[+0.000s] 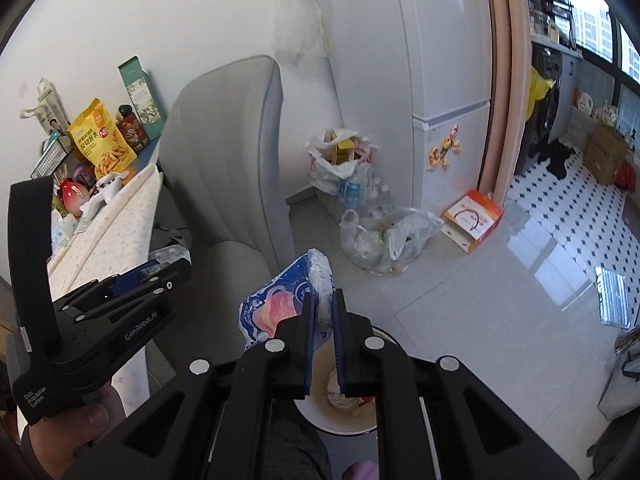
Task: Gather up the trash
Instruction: 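Carry the blue packet and blister pack with both tools over the bin, then open the right tool then the left tool to drop both into the bin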
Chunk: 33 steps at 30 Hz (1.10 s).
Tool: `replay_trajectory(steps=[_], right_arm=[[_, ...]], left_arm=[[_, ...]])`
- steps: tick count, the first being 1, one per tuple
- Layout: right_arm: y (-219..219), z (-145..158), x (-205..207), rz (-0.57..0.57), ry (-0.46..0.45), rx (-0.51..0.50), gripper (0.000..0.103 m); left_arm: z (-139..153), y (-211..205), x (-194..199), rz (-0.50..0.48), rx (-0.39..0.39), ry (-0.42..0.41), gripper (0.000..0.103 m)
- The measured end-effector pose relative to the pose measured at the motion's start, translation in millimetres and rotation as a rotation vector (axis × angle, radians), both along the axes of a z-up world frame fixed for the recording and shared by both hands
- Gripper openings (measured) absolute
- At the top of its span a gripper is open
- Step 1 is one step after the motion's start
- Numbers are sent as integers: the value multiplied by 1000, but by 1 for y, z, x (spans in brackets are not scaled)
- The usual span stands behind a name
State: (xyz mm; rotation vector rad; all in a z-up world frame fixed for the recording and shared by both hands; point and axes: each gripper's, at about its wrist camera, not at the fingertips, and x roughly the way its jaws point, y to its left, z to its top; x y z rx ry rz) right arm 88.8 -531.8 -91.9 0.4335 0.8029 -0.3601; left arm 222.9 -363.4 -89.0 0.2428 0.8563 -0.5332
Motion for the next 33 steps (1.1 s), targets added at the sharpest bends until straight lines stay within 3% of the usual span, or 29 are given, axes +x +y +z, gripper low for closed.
replay_trajectory(steps=[2, 3, 5, 12, 31, 33], right_arm=[[-3, -12, 8, 7, 27, 23, 15], [-5, -18, 10, 7, 39, 31, 28], [-8, -24, 11, -1, 41, 40, 44], [-18, -32, 4, -30, 47, 44, 44], [-49, -12, -63, -183, 24, 6, 47], [-52, -12, -67, -194, 23, 8, 47]], left_arm=[[-6, -1, 3, 4, 11, 8, 38], [-8, -2, 4, 7, 15, 12, 38], [-12, -1, 7, 9, 24, 19, 38], [-21, -10, 3, -8, 38, 35, 38], [-36, -63, -47, -164, 35, 99, 39], [-38, -68, -51, -196, 32, 121, 45]])
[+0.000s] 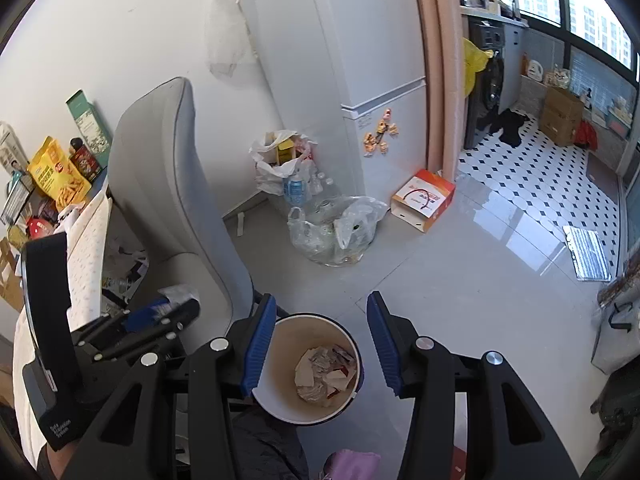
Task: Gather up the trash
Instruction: 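Open the right tool then the left tool to drop both into the bin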
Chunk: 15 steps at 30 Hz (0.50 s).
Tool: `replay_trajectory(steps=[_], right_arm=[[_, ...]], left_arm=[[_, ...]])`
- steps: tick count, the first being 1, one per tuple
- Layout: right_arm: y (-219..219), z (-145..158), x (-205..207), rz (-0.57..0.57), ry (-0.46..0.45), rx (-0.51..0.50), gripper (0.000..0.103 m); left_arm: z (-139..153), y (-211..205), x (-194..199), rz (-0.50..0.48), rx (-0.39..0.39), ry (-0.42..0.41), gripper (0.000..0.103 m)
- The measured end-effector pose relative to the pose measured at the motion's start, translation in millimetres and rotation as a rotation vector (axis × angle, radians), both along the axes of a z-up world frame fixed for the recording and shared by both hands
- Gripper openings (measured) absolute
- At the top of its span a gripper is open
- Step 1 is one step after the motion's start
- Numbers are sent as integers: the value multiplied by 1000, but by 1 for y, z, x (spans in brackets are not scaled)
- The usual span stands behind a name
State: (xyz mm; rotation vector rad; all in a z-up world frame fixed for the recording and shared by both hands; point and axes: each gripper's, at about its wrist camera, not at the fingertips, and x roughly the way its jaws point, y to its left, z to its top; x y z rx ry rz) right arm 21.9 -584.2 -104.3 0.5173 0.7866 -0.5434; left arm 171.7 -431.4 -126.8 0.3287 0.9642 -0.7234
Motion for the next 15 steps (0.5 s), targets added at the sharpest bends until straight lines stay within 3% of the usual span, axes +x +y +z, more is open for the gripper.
replay_trajectory(steps=[3, 6, 13, 15], right_arm=[[0, 0, -4, -9, -3, 0, 47], [4, 1, -6, -8, -13, -1, 48], [16, 10, -4, 26, -42, -10, 58], [21, 14, -4, 36, -55, -13, 68]], left_arm=[[2, -2, -4, -13, -7, -8, 73], [9, 0, -4, 2, -12, -34, 84], [30, 28, 7, 83, -38, -67, 96], [39, 38, 11, 107, -45, -88, 98]])
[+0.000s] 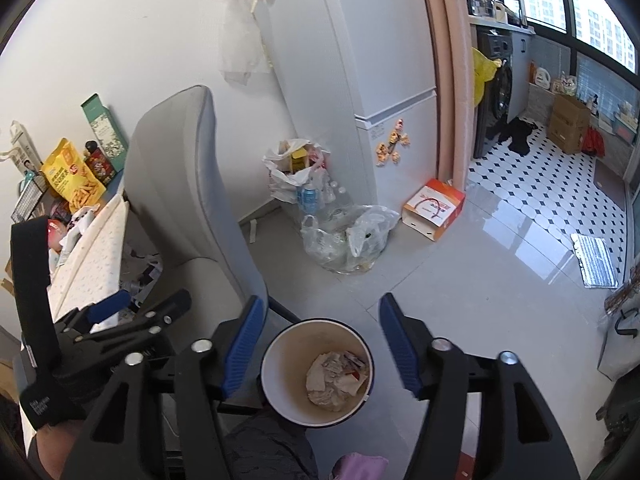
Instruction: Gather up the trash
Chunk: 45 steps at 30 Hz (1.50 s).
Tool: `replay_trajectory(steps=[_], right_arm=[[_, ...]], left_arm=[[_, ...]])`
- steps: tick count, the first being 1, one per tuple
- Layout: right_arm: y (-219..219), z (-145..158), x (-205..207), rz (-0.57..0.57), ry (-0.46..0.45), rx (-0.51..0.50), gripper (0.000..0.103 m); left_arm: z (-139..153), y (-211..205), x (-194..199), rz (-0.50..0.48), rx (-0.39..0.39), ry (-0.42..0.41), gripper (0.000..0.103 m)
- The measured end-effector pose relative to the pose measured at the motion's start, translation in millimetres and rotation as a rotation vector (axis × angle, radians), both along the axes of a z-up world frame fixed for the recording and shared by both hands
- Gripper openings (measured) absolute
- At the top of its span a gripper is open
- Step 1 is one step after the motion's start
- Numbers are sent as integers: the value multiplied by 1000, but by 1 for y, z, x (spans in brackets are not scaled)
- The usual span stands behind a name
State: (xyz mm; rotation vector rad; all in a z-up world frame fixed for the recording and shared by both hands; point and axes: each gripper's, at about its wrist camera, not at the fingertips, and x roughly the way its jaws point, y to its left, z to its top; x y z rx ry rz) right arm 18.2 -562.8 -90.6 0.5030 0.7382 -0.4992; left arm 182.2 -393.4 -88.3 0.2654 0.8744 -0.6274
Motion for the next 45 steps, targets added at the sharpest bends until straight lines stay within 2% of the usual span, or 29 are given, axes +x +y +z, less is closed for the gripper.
replay_trajectory(steps=[6, 9, 26, 45], right_arm=[[20, 21, 1, 28, -60, -17, 91], [33, 33, 1, 46, -84, -33, 96], [128, 94, 5, 194, -174, -127, 96], [220, 146, -14, 336, -276, -190, 96]], left_arm=[[24, 35, 4, 66, -30, -37, 98], [37, 54, 4, 97, -43, -64, 98], [95, 182, -19, 270, -130, -177, 98], [152, 301, -76, 445, -173, -323, 98]])
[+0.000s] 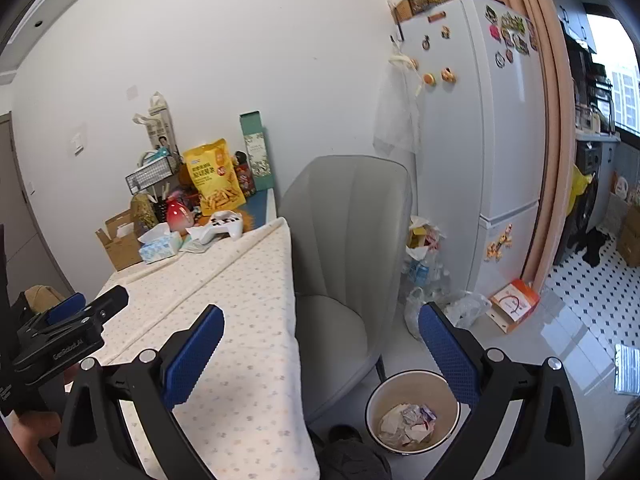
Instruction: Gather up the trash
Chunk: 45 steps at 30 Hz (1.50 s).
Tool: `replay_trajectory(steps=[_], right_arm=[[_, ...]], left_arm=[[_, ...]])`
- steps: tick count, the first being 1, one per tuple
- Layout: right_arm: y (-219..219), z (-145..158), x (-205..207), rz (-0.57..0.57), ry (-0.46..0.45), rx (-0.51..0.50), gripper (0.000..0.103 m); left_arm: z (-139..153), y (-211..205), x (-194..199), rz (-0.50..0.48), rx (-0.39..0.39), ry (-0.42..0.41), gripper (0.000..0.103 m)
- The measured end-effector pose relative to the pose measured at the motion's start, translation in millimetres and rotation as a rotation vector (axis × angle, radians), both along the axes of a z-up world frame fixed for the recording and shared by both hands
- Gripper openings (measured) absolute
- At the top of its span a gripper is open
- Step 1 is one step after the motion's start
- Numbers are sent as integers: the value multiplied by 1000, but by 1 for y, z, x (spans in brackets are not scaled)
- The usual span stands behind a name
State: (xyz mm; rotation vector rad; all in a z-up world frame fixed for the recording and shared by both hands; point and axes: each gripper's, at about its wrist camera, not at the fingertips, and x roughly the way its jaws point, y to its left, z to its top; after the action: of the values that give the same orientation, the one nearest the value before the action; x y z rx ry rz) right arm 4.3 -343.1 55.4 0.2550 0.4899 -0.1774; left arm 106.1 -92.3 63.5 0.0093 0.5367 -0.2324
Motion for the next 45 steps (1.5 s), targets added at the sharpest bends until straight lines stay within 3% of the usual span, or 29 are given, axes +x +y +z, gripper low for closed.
replay_trajectory(steps=[18, 28, 45], right_arm=[[54, 16, -59, 125, -91, -21, 96], [74, 20, -80, 174, -117, -40, 96], [82, 19, -87, 194, -120, -64, 96]], left_arm=[[17, 67, -87, 121, -4, -102, 98], [25, 83, -118, 152, 5, -146, 98], [15, 95, -120, 159, 4, -139, 98]])
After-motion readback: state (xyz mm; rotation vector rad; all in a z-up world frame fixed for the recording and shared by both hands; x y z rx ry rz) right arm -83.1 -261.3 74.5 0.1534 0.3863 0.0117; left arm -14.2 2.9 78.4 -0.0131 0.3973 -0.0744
